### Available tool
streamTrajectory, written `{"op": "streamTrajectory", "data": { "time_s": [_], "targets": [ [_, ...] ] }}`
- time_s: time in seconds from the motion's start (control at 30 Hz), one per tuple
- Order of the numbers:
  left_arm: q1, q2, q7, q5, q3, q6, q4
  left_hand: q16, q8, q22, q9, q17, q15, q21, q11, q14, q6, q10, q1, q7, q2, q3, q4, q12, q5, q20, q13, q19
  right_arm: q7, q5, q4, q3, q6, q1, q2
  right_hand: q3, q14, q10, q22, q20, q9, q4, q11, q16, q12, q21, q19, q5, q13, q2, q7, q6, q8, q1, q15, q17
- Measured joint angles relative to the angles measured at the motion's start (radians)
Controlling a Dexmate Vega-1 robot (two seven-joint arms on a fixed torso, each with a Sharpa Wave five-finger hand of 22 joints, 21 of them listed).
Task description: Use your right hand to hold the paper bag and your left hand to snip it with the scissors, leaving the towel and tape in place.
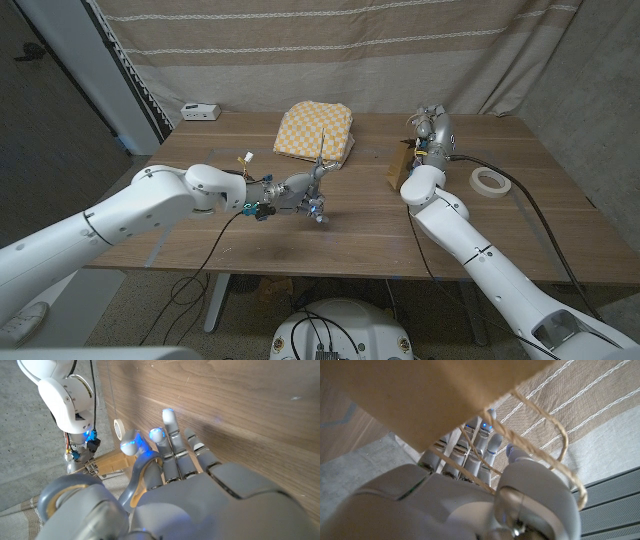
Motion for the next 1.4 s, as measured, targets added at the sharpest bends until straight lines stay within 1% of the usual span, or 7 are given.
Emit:
{"op": "streamTrajectory", "data": {
  "time_s": [0.3,0.5,0.8,0.97,1.07,1.3,1.4],
  "targets": [
    [0.010,0.005,0.003,-0.003,-0.005,-0.010,-0.003,0.000,0.000,0.000,0.000,0.000,0.000,0.000,0.000,0.000,0.000,0.000,0.000,0.000,0.000,0.000,0.000,0.000,0.000,0.000,0.004,0.000,0.049,-0.050,-0.069,-0.040,-0.156,0.021,-0.049,-0.028,-0.123,-0.169,0.009,0.013,-0.090,0.071,0.011,-0.016,-0.092,0.027,-0.006,0.000,-0.011,0.006,0.017,-0.017,-0.043,-0.062,0.018,0.031],
    [0.019,0.010,0.006,-0.005,-0.011,-0.015,-0.008,0.000,0.000,0.000,0.000,0.000,0.000,0.000,0.000,0.000,0.000,0.000,0.000,0.000,0.000,0.000,0.000,0.000,0.000,0.000,0.005,0.000,0.102,-0.071,-0.102,-0.056,-0.256,0.027,-0.076,-0.024,-0.145,-0.234,0.009,0.029,-0.139,0.087,0.055,-0.015,-0.134,0.050,0.011,-0.003,-0.011,0.007,0.036,-0.006,-0.071,-0.078,0.020,0.040],
    [0.028,0.014,0.009,-0.007,-0.016,-0.023,-0.013,0.004,0.000,0.000,0.000,0.001,0.000,0.000,0.000,0.000,0.000,0.000,0.000,0.000,0.000,0.000,0.000,0.004,0.000,0.000,0.004,0.000,0.184,-0.093,-0.153,-0.101,-0.395,0.054,-0.125,0.061,-0.145,-0.271,0.010,-0.023,-0.251,-0.002,0.074,0.019,-0.169,0.107,0.083,-0.021,-0.025,0.008,0.050,-0.006,-0.159,0.037,0.020,0.045],
    [0.032,0.015,0.010,-0.008,-0.018,-0.026,-0.015,0.004,0.000,0.000,0.000,0.000,0.000,0.000,0.000,0.000,0.000,0.000,0.000,0.000,0.000,0.003,0.003,0.004,0.000,0.000,0.004,0.000,0.225,-0.107,-0.181,-0.136,-0.467,0.081,-0.155,0.116,-0.145,-0.263,0.031,-0.134,-0.335,-0.053,0.066,0.057,-0.177,0.203,0.191,-0.027,-0.034,0.015,0.040,0.004,-0.239,0.137,0.020,0.065],
    [0.033,0.016,0.012,-0.009,-0.019,-0.030,-0.015,0.004,0.000,0.000,0.000,0.000,0.000,0.000,0.000,0.000,0.000,0.000,0.000,0.000,0.000,0.003,0.003,0.004,0.000,0.000,0.004,0.000,0.240,-0.111,-0.196,-0.161,-0.492,0.102,-0.174,0.119,-0.145,-0.251,0.072,-0.168,-0.386,-0.007,0.054,0.080,-0.177,0.294,0.265,-0.023,-0.041,0.013,0.044,0.030,-0.293,0.122,0.020,0.083],
    [0.046,0.022,0.016,-0.011,-0.025,-0.037,-0.021,0.004,0.000,0.000,0.000,0.000,0.000,0.000,0.000,0.000,0.000,0.000,0.000,0.000,0.000,0.003,0.003,0.004,0.003,0.006,0.009,-0.006,0.353,-0.126,-0.238,-0.228,-0.661,0.169,-0.229,0.069,-0.075,-0.237,0.112,-0.189,-0.461,0.121,0.051,0.107,-0.180,0.403,0.326,-0.030,-0.067,0.007,0.049,0.041,-0.385,-0.037,0.014,0.090],
    [0.050,0.023,0.017,-0.012,-0.027,-0.041,-0.022,0.004,0.000,0.000,0.000,0.000,0.000,0.000,0.000,0.000,0.000,0.000,0.000,0.000,0.000,0.003,0.003,0.004,0.005,0.006,0.009,-0.006,0.388,-0.121,-0.253,-0.246,-0.705,0.192,-0.247,0.054,-0.039,-0.259,0.118,-0.218,-0.493,0.151,0.058,0.101,-0.192,0.471,0.425,-0.039,-0.086,0.004,0.049,0.041,-0.428,-0.111,0.019,0.072]
  ]
}}
